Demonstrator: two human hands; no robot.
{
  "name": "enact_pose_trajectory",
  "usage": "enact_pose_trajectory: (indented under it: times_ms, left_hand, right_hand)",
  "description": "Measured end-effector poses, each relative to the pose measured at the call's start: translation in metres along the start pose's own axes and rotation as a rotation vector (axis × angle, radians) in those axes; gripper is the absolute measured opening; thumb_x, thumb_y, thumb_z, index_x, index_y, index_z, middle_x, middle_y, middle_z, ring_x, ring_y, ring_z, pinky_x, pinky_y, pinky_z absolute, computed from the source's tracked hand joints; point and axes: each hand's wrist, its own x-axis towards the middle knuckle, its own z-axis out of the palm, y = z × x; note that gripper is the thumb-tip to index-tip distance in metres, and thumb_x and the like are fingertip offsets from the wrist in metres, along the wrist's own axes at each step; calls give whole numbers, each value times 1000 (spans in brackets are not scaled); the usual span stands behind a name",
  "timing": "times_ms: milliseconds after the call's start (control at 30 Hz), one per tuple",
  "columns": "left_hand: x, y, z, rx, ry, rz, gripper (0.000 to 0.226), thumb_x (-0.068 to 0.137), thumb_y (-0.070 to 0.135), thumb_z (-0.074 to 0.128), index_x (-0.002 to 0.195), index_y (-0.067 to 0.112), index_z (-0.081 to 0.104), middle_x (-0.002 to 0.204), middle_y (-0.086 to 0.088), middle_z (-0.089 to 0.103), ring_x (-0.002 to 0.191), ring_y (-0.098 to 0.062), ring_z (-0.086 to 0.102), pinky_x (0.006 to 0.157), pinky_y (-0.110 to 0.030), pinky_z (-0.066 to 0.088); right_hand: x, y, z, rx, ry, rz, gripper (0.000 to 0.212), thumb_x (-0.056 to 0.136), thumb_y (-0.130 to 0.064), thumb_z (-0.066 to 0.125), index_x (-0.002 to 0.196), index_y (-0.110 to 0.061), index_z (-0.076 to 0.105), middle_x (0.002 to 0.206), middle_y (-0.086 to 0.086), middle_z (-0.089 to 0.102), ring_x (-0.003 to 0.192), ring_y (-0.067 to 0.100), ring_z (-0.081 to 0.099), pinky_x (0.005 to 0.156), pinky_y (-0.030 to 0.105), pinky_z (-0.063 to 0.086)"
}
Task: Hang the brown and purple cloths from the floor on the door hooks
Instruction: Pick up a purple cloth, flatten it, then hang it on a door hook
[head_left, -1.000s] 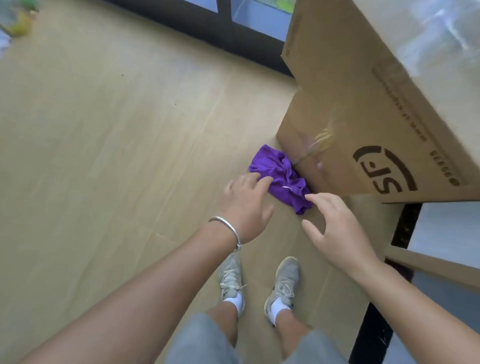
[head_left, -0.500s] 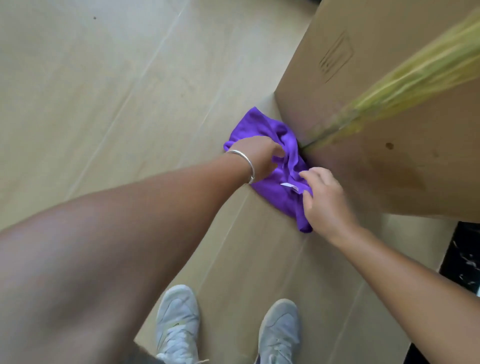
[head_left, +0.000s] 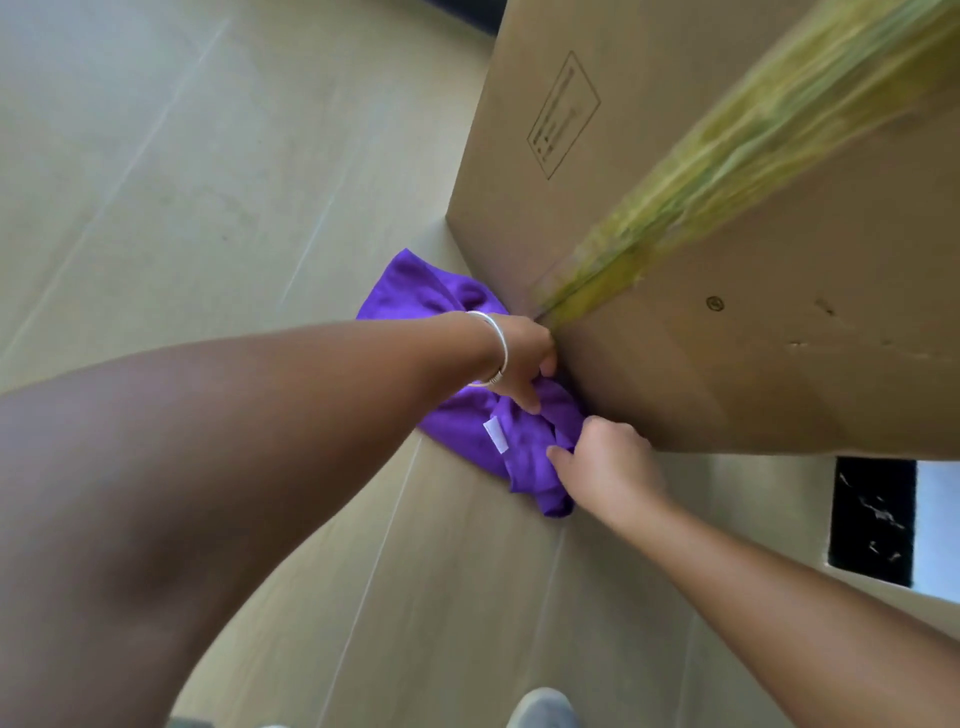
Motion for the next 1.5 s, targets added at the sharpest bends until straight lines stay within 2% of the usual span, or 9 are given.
enact_pose_trajectory:
  times_ms: [267, 367, 567, 667, 800, 1000, 1267, 1400, 1500]
  left_hand:
    - [-3, -4, 8, 28, 56, 15, 51, 73, 49, 73, 115, 20, 61, 114, 0, 56, 98, -22, 57, 77, -32, 49]
    - [-10, -9, 3, -203, 40, -25, 62, 71, 43, 79, 124, 20, 56, 112, 5, 60, 93, -17, 56, 75, -23, 41]
    - [-35, -36, -15, -507, 24, -138, 31, 70, 52, 77, 86, 27, 69, 71, 16, 64, 66, -4, 56, 62, -20, 43]
    - [-53, -51, -22, -688, 154, -147, 21, 80, 37, 74, 64, 25, 67, 62, 14, 63, 62, -4, 56, 66, -21, 46]
    - [-87, -67, -32, -848, 294, -137, 9, 86, 23, 68, 78, 25, 71, 72, 11, 69, 71, -5, 62, 75, -21, 51]
    - [-142, -97, -39, -933, 570, -246, 13, 93, 17, 59, 99, 14, 71, 89, -3, 67, 82, -12, 60, 90, -39, 51]
    - [-244, -119, -30, -950, 786, -510, 16, 91, 26, 61, 82, 17, 69, 84, -10, 67, 78, -18, 58, 89, -48, 50]
    - [-321, -96, -28, -1032, 909, -635, 15, 92, 28, 60, 84, 24, 72, 74, 12, 70, 68, -1, 61, 73, -23, 52]
    - [-382, -65, -40, -1077, 1036, -719, 16, 93, 26, 58, 82, 31, 69, 68, 20, 67, 60, 11, 57, 57, -4, 41]
  right_hand:
    - [-1, -1, 8, 648, 55, 63, 8, 78, -19, 67, 84, -22, 63, 81, -3, 66, 81, 22, 61, 72, 32, 49]
    - [-10, -15, 5, 800, 155, -22, 3, 81, -25, 64, 82, -26, 61, 81, -8, 66, 87, 19, 60, 75, 37, 50]
    - [-6, -29, -8, 903, 249, -91, 20, 82, -20, 67, 97, -30, 56, 82, -13, 67, 98, 21, 58, 80, 44, 50]
    - [2, -39, -6, 798, 260, -165, 16, 80, -22, 67, 93, -27, 60, 83, -12, 64, 95, 25, 56, 81, 39, 47]
    - [9, -48, -8, 437, 289, -205, 11, 83, -31, 65, 78, -21, 62, 81, -3, 47, 91, 31, 47, 77, 36, 38]
    - [13, -74, -30, 304, 259, -401, 22, 84, -38, 60, 73, -20, 59, 79, -4, 64, 87, 27, 54, 79, 38, 41]
    - [-9, -84, -80, 132, 275, -668, 9, 81, -24, 66, 74, -22, 60, 73, -2, 63, 77, 26, 55, 65, 30, 29]
    - [-57, -100, -125, 101, 237, -710, 8, 83, -27, 61, 77, -24, 65, 69, -6, 62, 78, 23, 52, 67, 34, 41]
    - [-102, -119, -165, 233, 197, -710, 8, 88, -27, 54, 81, -27, 58, 79, -8, 58, 79, 19, 51, 65, 35, 43]
